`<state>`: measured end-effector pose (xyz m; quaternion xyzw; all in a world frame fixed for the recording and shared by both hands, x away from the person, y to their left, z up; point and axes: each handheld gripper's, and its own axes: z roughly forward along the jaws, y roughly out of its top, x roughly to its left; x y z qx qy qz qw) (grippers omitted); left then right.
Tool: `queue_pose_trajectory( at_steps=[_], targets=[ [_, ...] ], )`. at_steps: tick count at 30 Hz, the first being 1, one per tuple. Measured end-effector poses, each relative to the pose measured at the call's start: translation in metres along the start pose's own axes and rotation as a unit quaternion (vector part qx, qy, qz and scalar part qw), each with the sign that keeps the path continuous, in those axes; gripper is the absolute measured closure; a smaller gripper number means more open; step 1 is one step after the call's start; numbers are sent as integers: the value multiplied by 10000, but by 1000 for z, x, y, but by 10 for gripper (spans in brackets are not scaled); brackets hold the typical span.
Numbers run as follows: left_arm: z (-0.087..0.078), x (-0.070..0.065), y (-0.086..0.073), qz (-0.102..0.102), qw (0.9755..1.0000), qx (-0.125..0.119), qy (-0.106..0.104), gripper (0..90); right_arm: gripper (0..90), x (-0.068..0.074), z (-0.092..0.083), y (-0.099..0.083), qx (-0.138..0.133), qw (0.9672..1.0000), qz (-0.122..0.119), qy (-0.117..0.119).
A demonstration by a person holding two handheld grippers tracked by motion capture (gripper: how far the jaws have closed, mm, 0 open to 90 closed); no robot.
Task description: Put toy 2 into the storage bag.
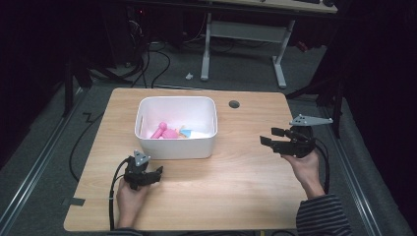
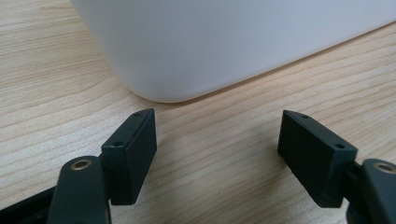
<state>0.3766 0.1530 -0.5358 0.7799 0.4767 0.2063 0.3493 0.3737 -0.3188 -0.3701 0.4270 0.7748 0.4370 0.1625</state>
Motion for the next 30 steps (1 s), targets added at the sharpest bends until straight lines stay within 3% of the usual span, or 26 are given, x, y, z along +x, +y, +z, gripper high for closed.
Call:
queue_pose_trajectory(
  at_steps=[5, 7, 12, 21, 30],
  targets=[
    [0, 0, 0, 3, 10000, 3, 0, 283, 372, 4, -2, -4, -129, 9999, -71, -29],
    [0, 0, 0, 0, 10000, 2, -1, 283, 374, 4, -1, -9, -44, 10000, -31, -5],
    [0, 0, 0, -2, 10000, -1, -1, 283, 368, 3, 0, -23, -108, 9997, -128, -197],
    [0, 0, 0, 16, 10000, 1, -23, 274, 370, 0, 9, -53, -37, 9997, 97, -234],
    [0, 0, 0, 15, 10000, 1, -22, 274, 376, -4, 30, -72, 52, 9992, 299, -252]
  ],
)
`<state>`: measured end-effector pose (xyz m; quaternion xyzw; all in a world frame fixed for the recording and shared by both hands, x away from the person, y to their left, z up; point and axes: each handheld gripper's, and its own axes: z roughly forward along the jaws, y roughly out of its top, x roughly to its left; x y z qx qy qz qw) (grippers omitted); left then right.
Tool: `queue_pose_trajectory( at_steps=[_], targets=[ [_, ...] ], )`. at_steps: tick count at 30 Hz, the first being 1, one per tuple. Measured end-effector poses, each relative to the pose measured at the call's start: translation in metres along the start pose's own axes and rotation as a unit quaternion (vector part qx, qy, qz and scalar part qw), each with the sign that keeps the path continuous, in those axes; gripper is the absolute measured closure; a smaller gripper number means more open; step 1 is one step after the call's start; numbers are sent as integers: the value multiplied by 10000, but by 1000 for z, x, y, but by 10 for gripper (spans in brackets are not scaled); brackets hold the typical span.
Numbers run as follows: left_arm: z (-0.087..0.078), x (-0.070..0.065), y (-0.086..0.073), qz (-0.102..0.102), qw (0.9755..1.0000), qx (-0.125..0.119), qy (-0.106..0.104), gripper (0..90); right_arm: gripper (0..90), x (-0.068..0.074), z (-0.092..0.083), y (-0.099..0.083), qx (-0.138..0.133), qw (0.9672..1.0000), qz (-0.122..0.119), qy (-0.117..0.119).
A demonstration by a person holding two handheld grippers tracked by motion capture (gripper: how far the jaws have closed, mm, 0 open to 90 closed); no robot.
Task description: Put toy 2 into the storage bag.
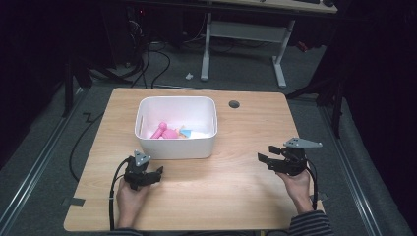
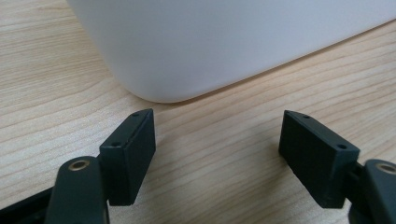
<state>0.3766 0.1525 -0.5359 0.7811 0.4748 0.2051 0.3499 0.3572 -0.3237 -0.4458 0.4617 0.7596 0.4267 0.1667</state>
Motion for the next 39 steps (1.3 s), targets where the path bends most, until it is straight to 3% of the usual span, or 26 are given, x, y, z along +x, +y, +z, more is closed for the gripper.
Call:
queue_pose_trajectory(
  at_steps=[22, 29, 35, 39],
  targets=[
    [0, 0, 0, 1, 10000, 0, -1, 274, 381, -7, 42, -33, 452, 9984, 337, -71],
    [0, 0, 0, 0, 10000, 1, -1, 274, 381, -6, 51, -39, 551, 9979, 304, -145],
    [0, 0, 0, 0, 10000, 1, -1, 274, 372, -8, 59, -44, 629, 9971, 236, -367],
    [0, 0, 0, -1, 10000, 1, 0, 274, 359, -7, 64, -49, 799, 9943, 89, -696]
  ],
)
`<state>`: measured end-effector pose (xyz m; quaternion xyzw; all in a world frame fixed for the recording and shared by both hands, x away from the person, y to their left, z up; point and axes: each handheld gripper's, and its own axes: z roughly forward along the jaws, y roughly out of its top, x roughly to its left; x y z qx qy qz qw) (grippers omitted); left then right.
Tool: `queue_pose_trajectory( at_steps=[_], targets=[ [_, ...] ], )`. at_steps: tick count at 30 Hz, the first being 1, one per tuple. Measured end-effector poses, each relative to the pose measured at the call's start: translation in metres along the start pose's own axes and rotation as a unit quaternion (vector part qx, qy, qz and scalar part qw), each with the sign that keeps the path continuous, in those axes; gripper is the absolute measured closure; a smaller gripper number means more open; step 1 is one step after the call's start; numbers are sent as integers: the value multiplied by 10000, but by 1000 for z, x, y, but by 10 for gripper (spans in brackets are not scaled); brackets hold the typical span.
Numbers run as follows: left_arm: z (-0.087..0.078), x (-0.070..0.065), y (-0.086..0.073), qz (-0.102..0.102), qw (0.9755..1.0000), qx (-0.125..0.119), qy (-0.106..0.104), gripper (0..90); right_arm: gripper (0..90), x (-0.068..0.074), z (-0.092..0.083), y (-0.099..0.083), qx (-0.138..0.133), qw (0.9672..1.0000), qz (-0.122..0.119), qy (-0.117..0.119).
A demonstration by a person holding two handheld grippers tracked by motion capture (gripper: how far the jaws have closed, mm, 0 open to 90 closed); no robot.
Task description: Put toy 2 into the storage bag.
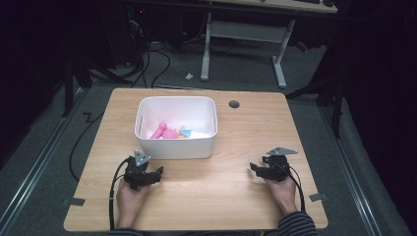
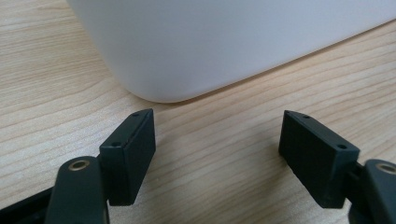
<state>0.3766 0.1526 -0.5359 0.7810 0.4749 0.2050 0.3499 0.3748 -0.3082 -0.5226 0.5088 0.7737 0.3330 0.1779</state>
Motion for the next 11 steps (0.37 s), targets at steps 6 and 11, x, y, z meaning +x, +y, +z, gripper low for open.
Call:
queue_pose_trajectory(
  at_steps=[6, 11],
  targets=[
    [0, 0, 0, 11, 10000, 2, -2, 273, 321, 6, 5, -7, -169, 9989, -277, -337],
    [0, 0, 0, 6, 10000, 1, -3, 273, 279, 6, 5, -7, -150, 9991, -252, -321]
  ],
)
